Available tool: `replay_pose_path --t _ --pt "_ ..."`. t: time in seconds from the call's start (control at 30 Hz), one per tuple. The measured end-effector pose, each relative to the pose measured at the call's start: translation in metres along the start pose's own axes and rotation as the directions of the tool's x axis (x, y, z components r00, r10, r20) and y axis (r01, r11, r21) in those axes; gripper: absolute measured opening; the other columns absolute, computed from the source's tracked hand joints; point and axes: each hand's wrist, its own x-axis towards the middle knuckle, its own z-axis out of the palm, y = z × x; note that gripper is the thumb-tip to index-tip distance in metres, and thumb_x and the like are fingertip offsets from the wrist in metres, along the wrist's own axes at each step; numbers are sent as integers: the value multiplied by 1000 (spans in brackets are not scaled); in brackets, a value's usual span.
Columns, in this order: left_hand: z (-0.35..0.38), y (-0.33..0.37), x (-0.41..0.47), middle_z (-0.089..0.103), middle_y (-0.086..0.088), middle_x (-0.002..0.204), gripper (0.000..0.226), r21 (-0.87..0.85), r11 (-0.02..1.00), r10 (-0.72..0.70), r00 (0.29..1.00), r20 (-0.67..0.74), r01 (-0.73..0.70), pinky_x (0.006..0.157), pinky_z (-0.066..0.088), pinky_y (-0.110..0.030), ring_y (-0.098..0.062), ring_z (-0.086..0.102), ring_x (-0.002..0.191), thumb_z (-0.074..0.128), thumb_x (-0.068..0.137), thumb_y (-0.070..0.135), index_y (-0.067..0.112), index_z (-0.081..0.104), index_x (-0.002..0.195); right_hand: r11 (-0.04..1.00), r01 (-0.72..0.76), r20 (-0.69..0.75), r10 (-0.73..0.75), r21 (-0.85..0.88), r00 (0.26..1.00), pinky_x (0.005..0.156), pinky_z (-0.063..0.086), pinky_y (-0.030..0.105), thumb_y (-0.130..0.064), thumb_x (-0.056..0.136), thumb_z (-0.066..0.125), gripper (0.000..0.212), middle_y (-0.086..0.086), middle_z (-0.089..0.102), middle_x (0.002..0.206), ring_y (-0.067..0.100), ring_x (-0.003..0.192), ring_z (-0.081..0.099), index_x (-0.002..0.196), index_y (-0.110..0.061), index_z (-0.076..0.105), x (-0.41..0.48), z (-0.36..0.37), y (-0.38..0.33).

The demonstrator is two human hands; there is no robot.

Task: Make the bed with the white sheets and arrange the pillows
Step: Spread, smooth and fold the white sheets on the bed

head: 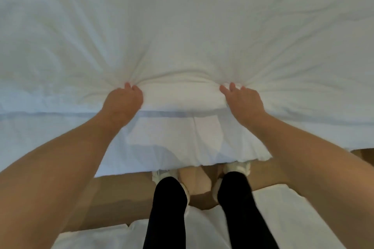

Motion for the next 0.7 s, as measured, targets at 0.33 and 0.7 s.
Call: replay_pose_path --t 0.33,0.7 --pt "-2 42 -83 -6 -15 161 82 -80 996 65 956 285 -44 112 27 -47 -33 13 147 51 94 13 15 -5 154 995 86 366 -62 -48 929 111 26 57 -12 93 53 92 9 -13 162 43 147 6 153 -33 -13 -86 -5 -20" --pt "63 -129 -168 -22 -23 157 86 45 979 -206 936 287 201 119 12 -50 -39 -10 147 45 96 11 10 -21 151 929 337 216 -364 150 906 116 8 63 -20 94 56 94 5 -23 161 36 148 -17 153 -33 -16 -54 -73 -242"
